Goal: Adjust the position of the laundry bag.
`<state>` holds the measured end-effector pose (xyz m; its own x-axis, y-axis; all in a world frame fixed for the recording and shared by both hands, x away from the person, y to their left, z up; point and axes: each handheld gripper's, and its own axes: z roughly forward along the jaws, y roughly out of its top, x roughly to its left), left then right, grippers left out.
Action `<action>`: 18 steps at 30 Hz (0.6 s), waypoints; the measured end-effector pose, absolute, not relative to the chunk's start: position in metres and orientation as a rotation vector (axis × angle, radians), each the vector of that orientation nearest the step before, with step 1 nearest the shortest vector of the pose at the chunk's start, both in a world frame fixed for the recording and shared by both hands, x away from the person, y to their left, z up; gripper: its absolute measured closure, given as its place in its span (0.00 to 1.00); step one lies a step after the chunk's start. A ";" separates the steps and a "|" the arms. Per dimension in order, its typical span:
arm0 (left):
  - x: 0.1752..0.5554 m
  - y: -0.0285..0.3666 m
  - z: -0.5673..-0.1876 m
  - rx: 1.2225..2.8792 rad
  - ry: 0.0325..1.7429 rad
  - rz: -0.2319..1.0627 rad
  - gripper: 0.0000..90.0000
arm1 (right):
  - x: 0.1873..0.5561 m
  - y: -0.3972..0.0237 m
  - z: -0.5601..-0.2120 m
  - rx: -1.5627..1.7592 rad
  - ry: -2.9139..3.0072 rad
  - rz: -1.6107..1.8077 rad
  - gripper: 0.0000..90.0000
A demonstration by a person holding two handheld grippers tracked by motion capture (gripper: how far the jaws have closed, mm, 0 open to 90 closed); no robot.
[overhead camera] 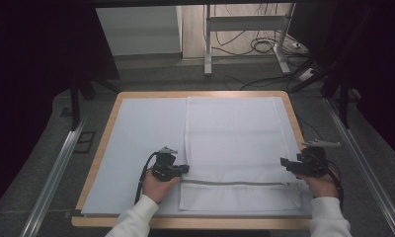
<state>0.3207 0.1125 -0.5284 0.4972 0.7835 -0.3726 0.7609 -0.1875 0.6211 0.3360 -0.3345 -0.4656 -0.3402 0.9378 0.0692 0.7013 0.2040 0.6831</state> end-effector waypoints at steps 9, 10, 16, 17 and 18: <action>0.321 0.112 -0.530 1.942 1.276 0.041 0.99 | 0.348 -0.344 -0.474 1.582 2.147 0.833 0.46; 0.321 0.111 -0.530 1.944 1.276 0.039 0.99 | 0.350 -0.344 -0.476 1.588 2.152 0.816 0.47; 0.321 0.113 -0.530 1.940 1.274 0.033 0.99 | 0.357 -0.344 -0.487 1.624 2.184 0.759 0.52; 0.322 0.113 -0.530 1.938 1.275 0.033 0.99 | 0.357 -0.345 -0.489 1.626 2.186 0.757 0.55; 0.322 0.113 -0.530 1.940 1.274 0.033 0.99 | 0.357 -0.346 -0.490 1.629 2.187 0.751 0.57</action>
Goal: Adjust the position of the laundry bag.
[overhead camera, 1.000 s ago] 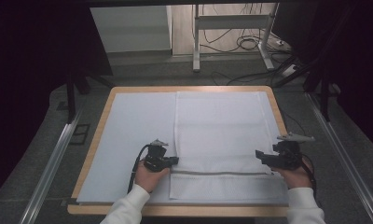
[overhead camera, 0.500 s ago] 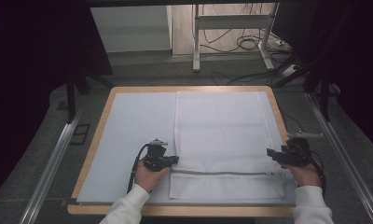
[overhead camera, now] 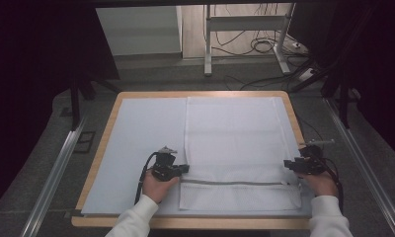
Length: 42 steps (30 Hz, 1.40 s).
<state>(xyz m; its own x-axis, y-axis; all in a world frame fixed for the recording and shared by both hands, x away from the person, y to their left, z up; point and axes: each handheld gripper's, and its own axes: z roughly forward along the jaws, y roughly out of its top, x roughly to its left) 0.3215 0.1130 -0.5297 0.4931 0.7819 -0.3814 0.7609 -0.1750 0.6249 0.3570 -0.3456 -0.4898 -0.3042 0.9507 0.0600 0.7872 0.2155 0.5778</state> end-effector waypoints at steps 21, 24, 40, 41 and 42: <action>0.321 0.114 -0.529 1.930 1.276 0.035 0.99 | 0.358 -0.343 -0.499 1.608 2.233 0.686 0.81; 0.321 0.114 -0.529 1.929 1.276 0.032 0.99 | 0.357 -0.342 -0.499 1.585 2.234 0.668 0.90; 0.322 0.117 -0.527 1.926 1.276 0.035 0.99 | 0.356 -0.345 -0.497 1.585 2.231 0.738 0.97; 0.322 0.117 -0.527 1.924 1.280 0.039 0.99 | 0.356 -0.344 -0.497 1.583 2.230 0.742 0.97; 0.322 0.118 -0.527 1.923 1.281 0.042 0.99 | 0.356 -0.344 -0.497 1.583 2.230 0.743 0.97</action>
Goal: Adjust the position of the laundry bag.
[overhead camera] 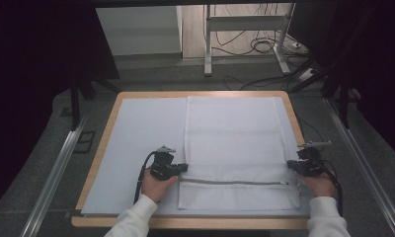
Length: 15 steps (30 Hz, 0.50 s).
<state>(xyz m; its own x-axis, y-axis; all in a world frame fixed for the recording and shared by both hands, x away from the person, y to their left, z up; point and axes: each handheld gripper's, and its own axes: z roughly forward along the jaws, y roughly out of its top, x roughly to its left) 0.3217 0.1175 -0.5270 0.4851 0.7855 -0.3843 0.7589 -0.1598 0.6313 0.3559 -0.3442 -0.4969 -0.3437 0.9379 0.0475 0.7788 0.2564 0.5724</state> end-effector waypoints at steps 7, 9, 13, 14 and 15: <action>0.322 0.120 -0.527 1.923 1.281 0.044 1.00 | 0.356 -0.343 -0.497 1.572 2.230 0.751 0.97; 0.322 0.120 -0.527 1.920 1.283 0.045 1.00 | 0.356 -0.342 -0.497 1.567 2.233 0.753 0.97; 0.322 0.122 -0.527 1.919 1.285 0.044 1.00 | 0.356 -0.341 -0.497 1.567 2.233 0.760 0.97; 0.322 0.122 -0.527 1.919 1.285 0.044 1.00 | 0.356 -0.341 -0.497 1.567 2.234 0.762 0.97; 0.322 0.122 -0.527 1.918 1.285 0.044 1.00 | 0.356 -0.341 -0.497 1.567 2.234 0.762 0.97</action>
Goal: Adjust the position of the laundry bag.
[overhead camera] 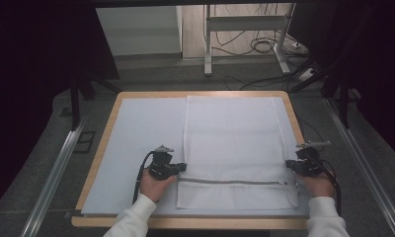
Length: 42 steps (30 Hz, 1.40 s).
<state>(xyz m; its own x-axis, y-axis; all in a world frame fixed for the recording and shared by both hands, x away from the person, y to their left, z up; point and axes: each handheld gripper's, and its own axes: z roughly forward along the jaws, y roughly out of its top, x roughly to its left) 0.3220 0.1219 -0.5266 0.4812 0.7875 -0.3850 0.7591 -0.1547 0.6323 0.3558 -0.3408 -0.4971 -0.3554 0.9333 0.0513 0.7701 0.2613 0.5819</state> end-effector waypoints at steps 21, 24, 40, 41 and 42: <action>0.319 0.131 -0.524 1.903 1.294 0.052 1.00 | 0.354 -0.334 -0.493 1.536 2.243 0.807 0.97; 0.319 0.132 -0.524 1.903 1.295 0.051 1.00 | 0.355 -0.331 -0.493 1.531 2.254 0.804 0.97; 0.316 0.147 -0.522 1.890 1.312 0.056 1.00 | 0.354 -0.319 -0.494 1.493 2.274 0.807 0.97; 0.315 0.148 -0.522 1.889 1.311 0.056 1.00 | 0.354 -0.318 -0.494 1.490 2.279 0.804 0.97; 0.314 0.150 -0.522 1.890 1.312 0.055 1.00 | 0.354 -0.317 -0.494 1.488 2.276 0.808 0.97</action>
